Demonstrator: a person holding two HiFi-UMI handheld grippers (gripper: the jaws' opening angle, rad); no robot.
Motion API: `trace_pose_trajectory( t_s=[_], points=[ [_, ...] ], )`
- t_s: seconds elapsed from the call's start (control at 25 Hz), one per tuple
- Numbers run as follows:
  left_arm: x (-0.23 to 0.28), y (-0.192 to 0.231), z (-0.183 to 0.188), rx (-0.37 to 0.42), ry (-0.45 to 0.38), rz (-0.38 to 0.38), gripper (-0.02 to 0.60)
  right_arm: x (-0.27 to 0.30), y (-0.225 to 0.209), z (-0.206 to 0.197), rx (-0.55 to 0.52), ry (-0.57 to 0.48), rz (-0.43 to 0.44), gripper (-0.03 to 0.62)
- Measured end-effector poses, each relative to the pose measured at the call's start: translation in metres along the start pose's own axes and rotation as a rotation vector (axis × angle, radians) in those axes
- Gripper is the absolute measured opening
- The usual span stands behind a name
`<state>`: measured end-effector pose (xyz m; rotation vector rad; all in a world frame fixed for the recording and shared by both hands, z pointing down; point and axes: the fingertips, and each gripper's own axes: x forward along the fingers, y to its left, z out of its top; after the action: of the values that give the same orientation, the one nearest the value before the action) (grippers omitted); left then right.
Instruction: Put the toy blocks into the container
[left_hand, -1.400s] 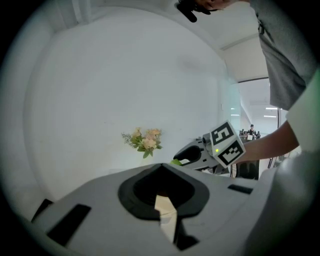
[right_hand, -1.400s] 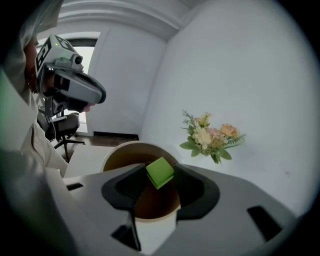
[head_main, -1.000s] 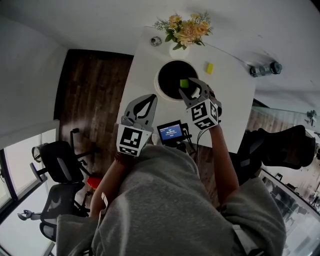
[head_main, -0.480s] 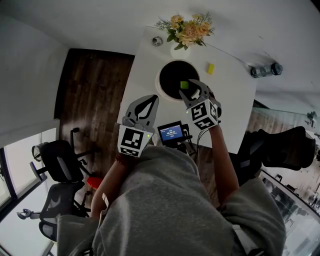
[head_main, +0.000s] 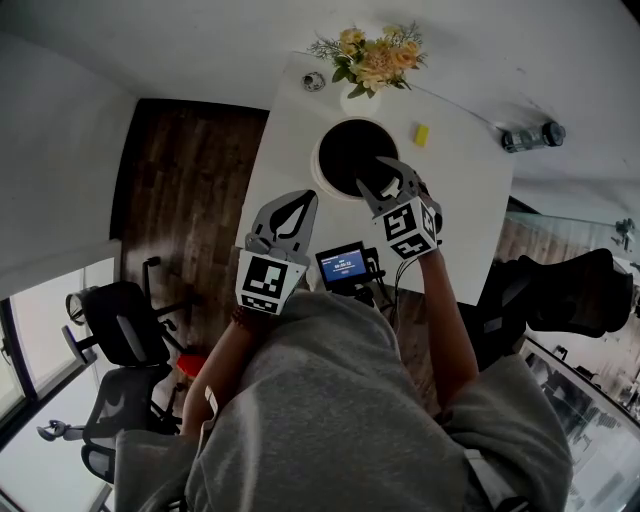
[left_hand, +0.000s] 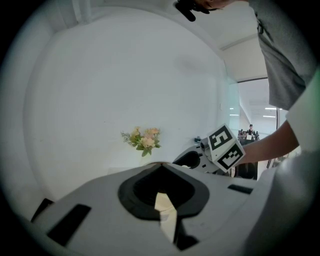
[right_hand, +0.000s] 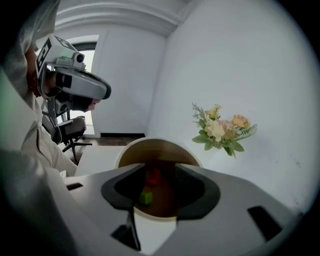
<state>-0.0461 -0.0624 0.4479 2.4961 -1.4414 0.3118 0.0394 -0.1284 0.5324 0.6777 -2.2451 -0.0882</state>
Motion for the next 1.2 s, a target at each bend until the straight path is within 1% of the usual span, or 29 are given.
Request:
trace_pose_trajectory(
  t_s=[0.16,0.28,0.4,0.52,0.6,0.76,0.96,1.04,1.2],
  points=[
    [-0.001,0.0,0.0,0.0,-0.001,0.0,0.006,-0.004,-0.005,0.003,0.015,-0.015,-0.014,0.186],
    [-0.003,0.0,0.0,-0.004,-0.003,0.002,0.006,-0.015,-0.022,0.012,0.071,-0.069,-0.039,0.185],
    [-0.006,0.002,-0.002,-0.002,-0.001,0.004,0.006,-0.033,-0.057,0.023,0.133,-0.13,-0.103,0.184],
    [-0.007,0.001,-0.005,-0.002,0.009,0.0,0.006,-0.046,-0.095,0.016,0.13,-0.127,-0.189,0.184],
    [-0.006,0.0,-0.005,0.002,0.01,-0.001,0.006,-0.051,-0.117,0.002,0.132,-0.106,-0.234,0.183],
    [-0.006,0.002,-0.002,0.014,0.008,0.004,0.006,-0.047,-0.152,-0.035,0.171,-0.052,-0.308,0.181],
    [-0.005,0.001,-0.003,0.021,0.022,0.004,0.006,-0.02,-0.172,-0.09,0.246,0.029,-0.378,0.174],
    [-0.004,0.001,-0.004,0.021,0.028,0.005,0.006,-0.004,-0.174,-0.114,0.296,0.058,-0.388,0.17],
    [0.001,0.004,-0.005,0.021,0.033,0.01,0.006,0.028,-0.177,-0.159,0.446,0.114,-0.377,0.17]
  ],
)
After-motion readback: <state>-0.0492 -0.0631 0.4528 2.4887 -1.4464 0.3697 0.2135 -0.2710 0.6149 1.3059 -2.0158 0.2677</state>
